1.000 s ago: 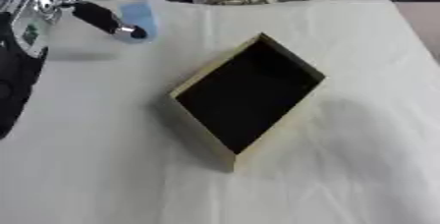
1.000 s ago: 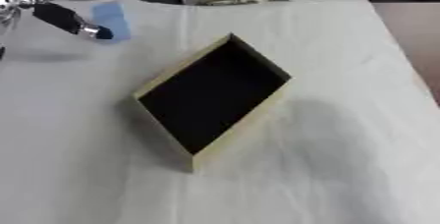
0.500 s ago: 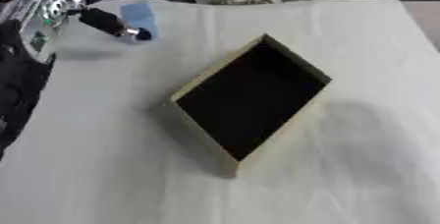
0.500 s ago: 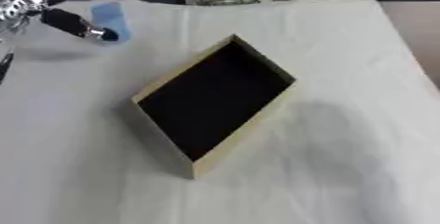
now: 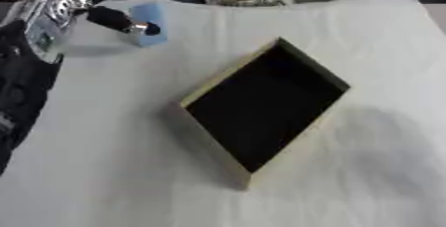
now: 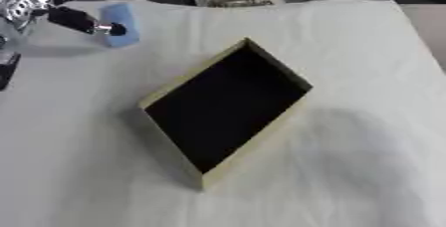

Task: Pick up objects on the table and place them in the box.

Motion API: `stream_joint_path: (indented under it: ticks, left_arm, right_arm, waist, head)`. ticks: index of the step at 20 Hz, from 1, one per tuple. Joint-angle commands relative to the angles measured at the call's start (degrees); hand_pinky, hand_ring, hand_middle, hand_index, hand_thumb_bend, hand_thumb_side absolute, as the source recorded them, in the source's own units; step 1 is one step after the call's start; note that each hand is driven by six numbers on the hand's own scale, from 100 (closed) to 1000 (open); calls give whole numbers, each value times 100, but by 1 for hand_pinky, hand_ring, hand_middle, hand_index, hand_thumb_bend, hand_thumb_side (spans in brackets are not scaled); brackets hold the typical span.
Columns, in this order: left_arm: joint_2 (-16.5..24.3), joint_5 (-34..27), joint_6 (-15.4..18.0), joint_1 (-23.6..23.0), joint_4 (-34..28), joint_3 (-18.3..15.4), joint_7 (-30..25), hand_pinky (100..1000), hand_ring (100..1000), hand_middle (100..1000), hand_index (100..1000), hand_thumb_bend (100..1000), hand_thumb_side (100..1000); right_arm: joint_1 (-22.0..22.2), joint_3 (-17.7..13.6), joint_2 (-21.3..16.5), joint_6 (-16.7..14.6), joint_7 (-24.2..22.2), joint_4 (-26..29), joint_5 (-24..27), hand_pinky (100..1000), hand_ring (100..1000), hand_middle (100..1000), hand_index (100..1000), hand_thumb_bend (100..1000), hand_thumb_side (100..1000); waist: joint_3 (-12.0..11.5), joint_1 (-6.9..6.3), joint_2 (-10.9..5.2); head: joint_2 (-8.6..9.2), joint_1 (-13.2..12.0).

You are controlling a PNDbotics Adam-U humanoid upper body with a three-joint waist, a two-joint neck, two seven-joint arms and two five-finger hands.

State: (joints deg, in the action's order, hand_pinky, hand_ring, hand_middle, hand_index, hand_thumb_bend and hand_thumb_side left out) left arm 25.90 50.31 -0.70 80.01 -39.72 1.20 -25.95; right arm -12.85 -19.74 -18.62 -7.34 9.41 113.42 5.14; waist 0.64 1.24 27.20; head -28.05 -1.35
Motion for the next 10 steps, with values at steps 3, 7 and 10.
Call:
stream_joint_path:
  ticks: [3,7,10]
  left_arm:
    - [207,-192,-53,151,-75,-42,-191,957,972,991,920,729,616]
    - [181,-363,-45,128,-66,-20,-359,957,969,988,912,715,615]
    - [214,-435,-86,95,-63,-36,-384,958,970,989,910,709,615]
  right_arm:
    - [-38,-56,-46,-4,65,117,3,717,709,592,755,100,1000]
    - [-69,-56,-17,21,95,117,0,715,708,590,753,100,1000]
    - [-83,-61,-8,22,122,117,1,715,707,589,752,100,1000]
  waist:
    - [13,22,-52]
    - [17,34,10]
    - [65,39,54]
  head:
    - [134,-59]
    - [144,-96]
    - [202,-147]
